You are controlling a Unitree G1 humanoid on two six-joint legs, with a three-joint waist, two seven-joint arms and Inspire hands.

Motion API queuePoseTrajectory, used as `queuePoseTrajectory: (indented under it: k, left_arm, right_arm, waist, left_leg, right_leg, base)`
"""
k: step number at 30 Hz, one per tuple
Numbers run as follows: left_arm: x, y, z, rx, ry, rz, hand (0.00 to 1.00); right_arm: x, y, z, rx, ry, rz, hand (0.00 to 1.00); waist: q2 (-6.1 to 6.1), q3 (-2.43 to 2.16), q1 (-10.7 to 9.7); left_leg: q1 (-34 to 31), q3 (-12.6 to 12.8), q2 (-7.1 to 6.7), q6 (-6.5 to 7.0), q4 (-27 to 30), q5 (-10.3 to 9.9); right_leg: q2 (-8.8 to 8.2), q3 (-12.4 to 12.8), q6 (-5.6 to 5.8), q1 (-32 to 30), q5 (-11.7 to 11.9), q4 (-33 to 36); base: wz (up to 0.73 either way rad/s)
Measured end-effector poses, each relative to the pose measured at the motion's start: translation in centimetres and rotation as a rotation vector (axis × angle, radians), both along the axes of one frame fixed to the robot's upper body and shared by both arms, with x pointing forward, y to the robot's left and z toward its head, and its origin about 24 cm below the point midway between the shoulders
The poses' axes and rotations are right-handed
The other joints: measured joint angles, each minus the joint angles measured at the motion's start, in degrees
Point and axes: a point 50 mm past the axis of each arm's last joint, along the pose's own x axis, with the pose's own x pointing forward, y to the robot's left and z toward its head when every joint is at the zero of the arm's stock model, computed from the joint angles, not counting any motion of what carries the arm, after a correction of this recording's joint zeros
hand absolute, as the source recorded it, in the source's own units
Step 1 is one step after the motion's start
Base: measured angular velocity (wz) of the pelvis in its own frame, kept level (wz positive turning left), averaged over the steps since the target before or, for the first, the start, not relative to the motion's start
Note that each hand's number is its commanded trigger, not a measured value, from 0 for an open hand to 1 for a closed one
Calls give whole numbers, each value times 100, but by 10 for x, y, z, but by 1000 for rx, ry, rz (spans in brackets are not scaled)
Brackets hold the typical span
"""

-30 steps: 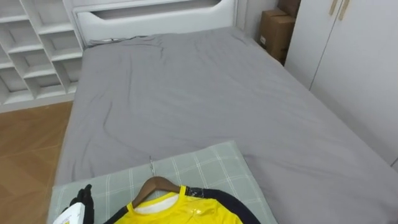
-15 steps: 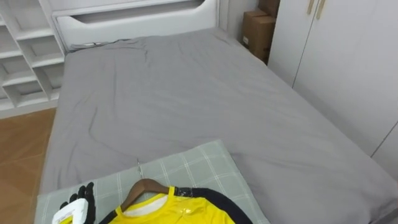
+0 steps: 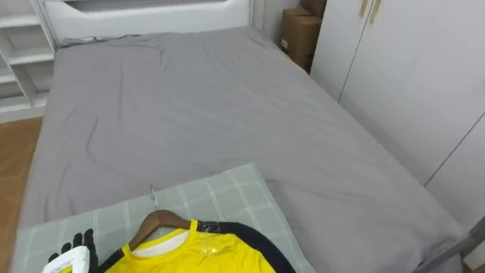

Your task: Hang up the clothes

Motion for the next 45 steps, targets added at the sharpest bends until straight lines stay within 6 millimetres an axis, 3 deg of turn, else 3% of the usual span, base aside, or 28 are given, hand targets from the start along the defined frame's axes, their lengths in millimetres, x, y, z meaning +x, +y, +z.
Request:
queuePoseTrajectory:
  k: [2,5,9,13,16,21,26,34,36,41,45]
  left_arm:
    - [6,2,4,8,-15,-1,0]
    - [15,2,9,11,-23,-2,0]
    - [22,2,12,15,-20,1,0]
    - [31,7,20,33,-37,6,0]
    - [32,14,24,54,-41,14,0]
    - [40,16,32,76,-66,-1,0]
    - [43,13,33,74,-62,-27,0]
    - [50,14,36,29,-26,-23,0]
    - [52,16,38,15,-22,-14,0]
    - [64,16,48,-14,-20,-26,0]
    - [68,17,51,-27,-5,-30,0]
  right_arm:
    - [0,-1,0,-8,-1,-4,0]
    - [3,-2,0,-18,-7,7,0]
    - [11,-4,1,-23,-24,8,0]
    - [12,-2,0,-19,-40,-41,0]
    - [12,0,-1,-13,-44,-55,0]
    - [15,1,-1,-11,-45,-30,0]
    - [19,4,-2,7,-54,-1,0]
    - [20,5,-2,14,-54,17,0]
    - [20,5,-2,14,-55,14,0]
    - [21,5,-2,15,-66,-4,0]
    - [21,4,-2,19,-70,-13,0]
  waist:
    - [-36,22,13]
    - [81,117,64]
    - [174,181,53]
    - [121,187,58]
    - [-28,134,47]
    - [-204,104,54]
    - [-242,99,68]
    - [-329,179,13]
    - [-338,180,10]
    - [-321,190,29]
    - [-237,229,48]
  left_leg:
    - [-234,0,79,-10,230,-12]
    - [-627,-29,291,-59,571,-143]
    - [-844,-38,344,-72,564,-182]
    - [-1085,-24,354,-56,757,-157]
    - [-1264,-55,357,-47,878,-152]
    - [-1588,-176,398,-23,1074,-166]
    - [-1736,-218,441,0,1151,-182]
    - [-1860,-220,459,-1,1239,-182]
    - [-1874,-237,458,0,1245,-183]
    - [-1993,-322,468,20,1371,-199]
    - [-2062,-350,495,26,1459,-225]
  right_leg:
    - [44,1,-30,-124,45,-4]
    - [203,-9,-85,-432,89,123]
    - [248,2,-136,-782,74,382]
    - [235,46,-169,-1112,7,669]
    - [224,43,-165,-1296,-20,790]
    - [252,-18,-156,-1483,10,794]
    - [271,-78,-161,-1553,39,794]
    - [269,-97,-186,-1702,21,917]
    - [267,-109,-185,-1699,20,916]
    - [261,-195,-183,-1736,19,941]
    - [279,-196,-184,-1793,10,1021]
  base:
    - [-6]
    - [-8]
    - [-4]
    - [-5]
    - [0]
    - [7]
    - [1]
    - [0]
    - [3]
    - [7]
    - [0]
